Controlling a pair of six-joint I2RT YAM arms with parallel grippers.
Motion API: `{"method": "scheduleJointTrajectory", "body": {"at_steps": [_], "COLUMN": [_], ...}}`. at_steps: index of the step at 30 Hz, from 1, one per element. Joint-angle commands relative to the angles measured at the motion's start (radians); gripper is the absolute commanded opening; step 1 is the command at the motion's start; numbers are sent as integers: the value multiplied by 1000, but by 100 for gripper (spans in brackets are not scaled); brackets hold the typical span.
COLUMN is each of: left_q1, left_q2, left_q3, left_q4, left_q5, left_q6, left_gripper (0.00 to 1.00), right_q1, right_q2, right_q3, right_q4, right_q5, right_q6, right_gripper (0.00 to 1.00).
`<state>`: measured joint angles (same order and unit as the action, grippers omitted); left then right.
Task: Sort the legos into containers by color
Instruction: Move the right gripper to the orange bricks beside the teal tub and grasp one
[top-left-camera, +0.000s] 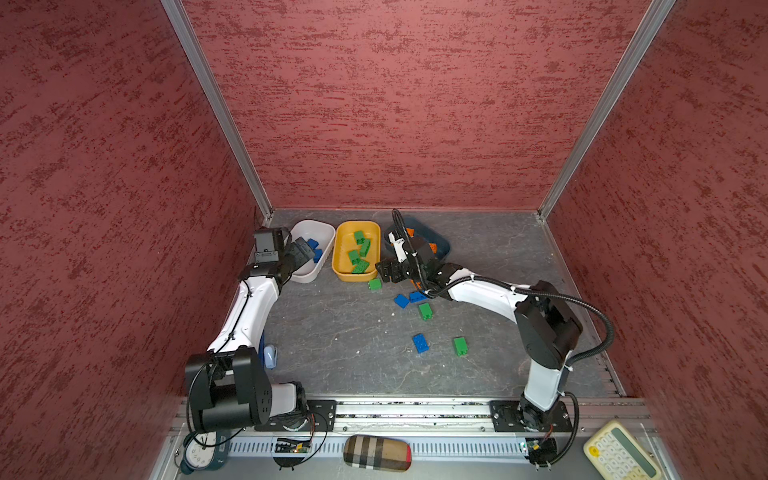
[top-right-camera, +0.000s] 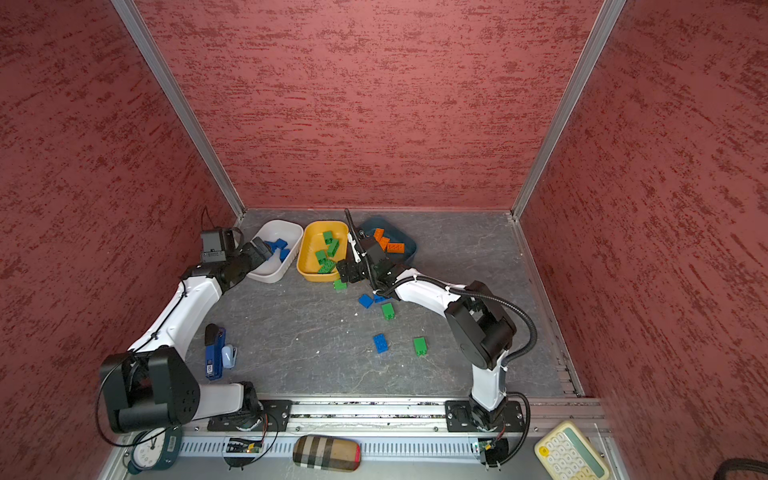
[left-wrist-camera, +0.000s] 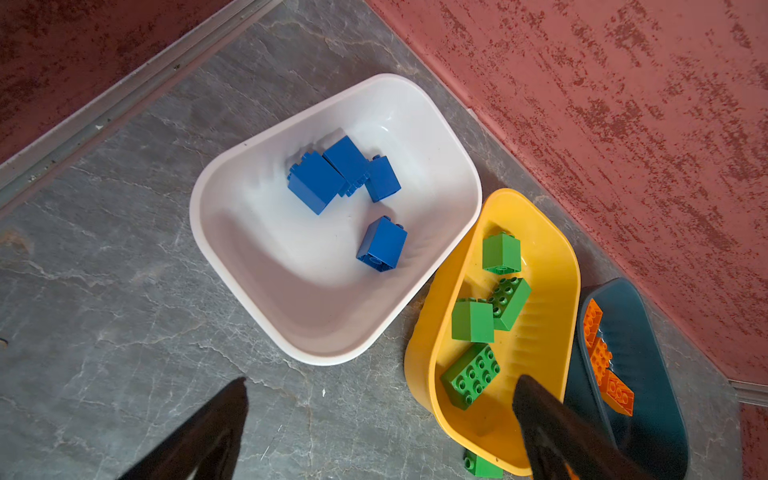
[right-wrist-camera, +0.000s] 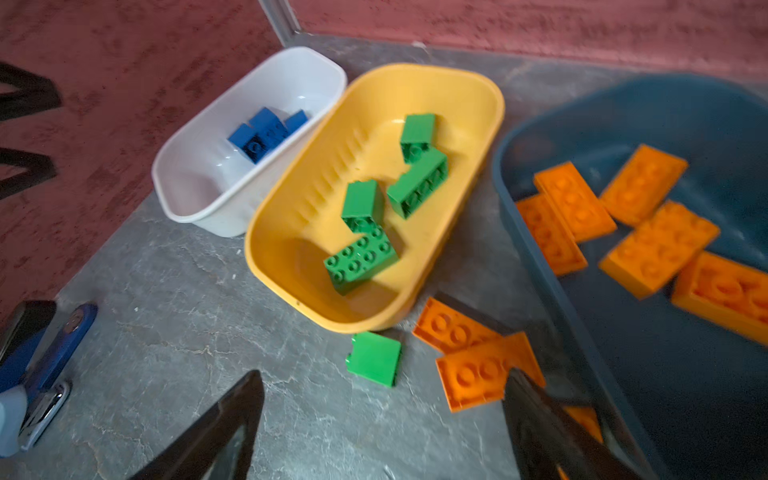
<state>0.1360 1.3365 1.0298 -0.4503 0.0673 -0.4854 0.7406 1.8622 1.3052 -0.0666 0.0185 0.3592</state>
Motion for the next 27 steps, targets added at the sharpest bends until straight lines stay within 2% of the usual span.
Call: {"method": "scheduleJointTrajectory", "body": {"at_steps": [1,6,9,14,19,27], "left_q1": [-3,-6,-13,-13,-9,9], "left_q2": [7,6,27,44,36,47], "left_q3": [72,153,200,149,138,123], "left_q4": [-50,-126,-172,-93,-91,-79], "left_q5": [43,129,90,138,157,189], "left_q6": [30,72,112,109,131,102], "left_gripper": [99,100,100,99,99,100], "right_q1": [2,2,2,2,2,1], "right_q2": [2,87,154,264,321,400], "right_q3": [46,126,194,301,348,423], "right_q4": [-262,-325,-328,-376,-379,-404], "right_q5": [137,116,99,149,181,234], "right_q6": [236,308,310,386,423,442], "right_gripper": [90,87,86,80,79,71]}}
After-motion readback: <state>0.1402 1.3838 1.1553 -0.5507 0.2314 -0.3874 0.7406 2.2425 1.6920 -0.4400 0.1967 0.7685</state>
